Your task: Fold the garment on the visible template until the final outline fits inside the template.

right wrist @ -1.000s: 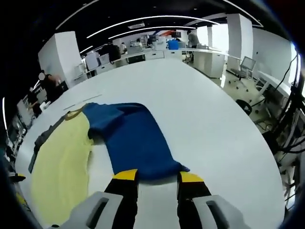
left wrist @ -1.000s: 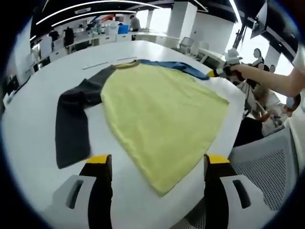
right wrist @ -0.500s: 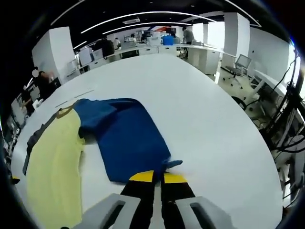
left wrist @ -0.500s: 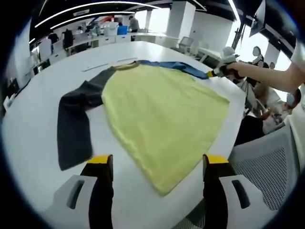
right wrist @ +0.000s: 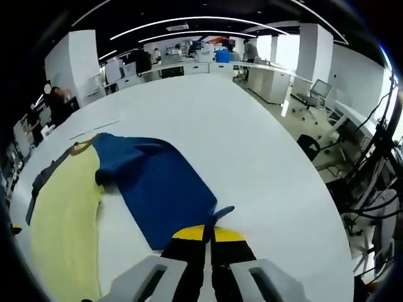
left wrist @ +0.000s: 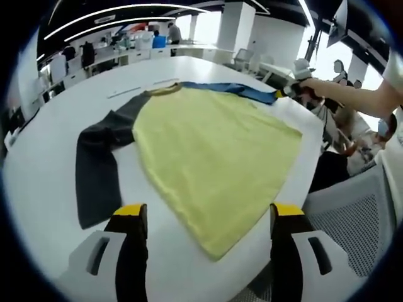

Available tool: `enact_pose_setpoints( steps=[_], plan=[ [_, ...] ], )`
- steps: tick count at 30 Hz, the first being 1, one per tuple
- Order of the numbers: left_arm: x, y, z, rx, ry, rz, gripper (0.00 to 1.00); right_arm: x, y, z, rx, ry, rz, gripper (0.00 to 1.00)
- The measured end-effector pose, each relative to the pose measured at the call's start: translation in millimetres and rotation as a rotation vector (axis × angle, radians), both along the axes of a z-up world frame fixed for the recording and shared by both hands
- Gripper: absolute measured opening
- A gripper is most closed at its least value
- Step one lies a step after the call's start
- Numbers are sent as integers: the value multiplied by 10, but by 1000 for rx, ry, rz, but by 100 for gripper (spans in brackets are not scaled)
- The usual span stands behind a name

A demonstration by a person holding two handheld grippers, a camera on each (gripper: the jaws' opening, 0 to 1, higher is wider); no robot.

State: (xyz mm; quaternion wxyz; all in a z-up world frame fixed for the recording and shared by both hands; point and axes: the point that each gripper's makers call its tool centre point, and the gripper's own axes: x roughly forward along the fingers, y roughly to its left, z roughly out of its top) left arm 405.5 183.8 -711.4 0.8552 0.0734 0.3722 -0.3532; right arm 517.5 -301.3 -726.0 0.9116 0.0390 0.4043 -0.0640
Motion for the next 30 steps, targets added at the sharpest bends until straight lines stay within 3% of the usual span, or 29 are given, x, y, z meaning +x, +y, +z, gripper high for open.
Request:
enact_pose_setpoints(
  steps=[9,19,30],
  plan=[
    [8,-74,31,-3,-17,-27,82,123,-258,79,-90,32,46,0],
    [21,-131,10,12,-18,-49,84,322,-407,187,-137,36,61,0],
    [22,-107,-30,34,-6,-51,85,482,-593,94,-178,72,60,0]
  ],
)
